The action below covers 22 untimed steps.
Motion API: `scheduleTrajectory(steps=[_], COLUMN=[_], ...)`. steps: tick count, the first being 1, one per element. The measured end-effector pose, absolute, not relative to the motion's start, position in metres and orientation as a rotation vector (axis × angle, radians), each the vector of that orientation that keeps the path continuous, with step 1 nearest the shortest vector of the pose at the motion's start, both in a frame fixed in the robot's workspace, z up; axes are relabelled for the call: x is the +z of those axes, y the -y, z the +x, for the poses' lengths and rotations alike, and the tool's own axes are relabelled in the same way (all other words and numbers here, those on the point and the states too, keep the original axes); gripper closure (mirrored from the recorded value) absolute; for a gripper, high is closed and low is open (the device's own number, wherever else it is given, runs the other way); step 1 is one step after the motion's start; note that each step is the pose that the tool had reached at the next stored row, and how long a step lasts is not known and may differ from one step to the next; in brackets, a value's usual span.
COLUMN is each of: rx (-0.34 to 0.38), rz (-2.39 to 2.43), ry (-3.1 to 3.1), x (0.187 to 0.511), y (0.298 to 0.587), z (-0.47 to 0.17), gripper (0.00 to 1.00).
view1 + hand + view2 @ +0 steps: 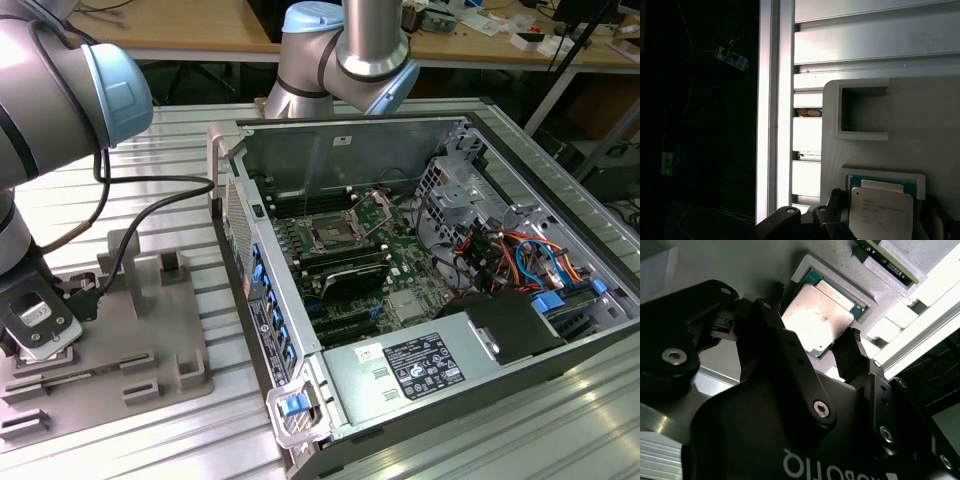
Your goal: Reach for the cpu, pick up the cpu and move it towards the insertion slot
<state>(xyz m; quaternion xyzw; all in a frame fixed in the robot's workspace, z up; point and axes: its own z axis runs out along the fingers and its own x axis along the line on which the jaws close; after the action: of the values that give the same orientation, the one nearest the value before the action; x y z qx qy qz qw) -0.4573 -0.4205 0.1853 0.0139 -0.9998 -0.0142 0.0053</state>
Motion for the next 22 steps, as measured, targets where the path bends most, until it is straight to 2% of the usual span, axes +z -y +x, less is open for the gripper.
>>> scheduleTrajectory(steps=[13, 15, 16, 22], rx=[-0.041, -0.041, -0.041, -0.042], rz=[0.043, 0.043, 0.043, 0.041], ry=[3.13, 3.13, 3.131, 3.131], x=[0.1852, 0.1852, 0.1852, 0.1856], y=[0.4238, 0.4239, 0.4238, 0.4239], z=[-0.4573, -0.4572, -0.4571, -0.4569], gripper=[0.35, 0.36, 0.43, 0.45])
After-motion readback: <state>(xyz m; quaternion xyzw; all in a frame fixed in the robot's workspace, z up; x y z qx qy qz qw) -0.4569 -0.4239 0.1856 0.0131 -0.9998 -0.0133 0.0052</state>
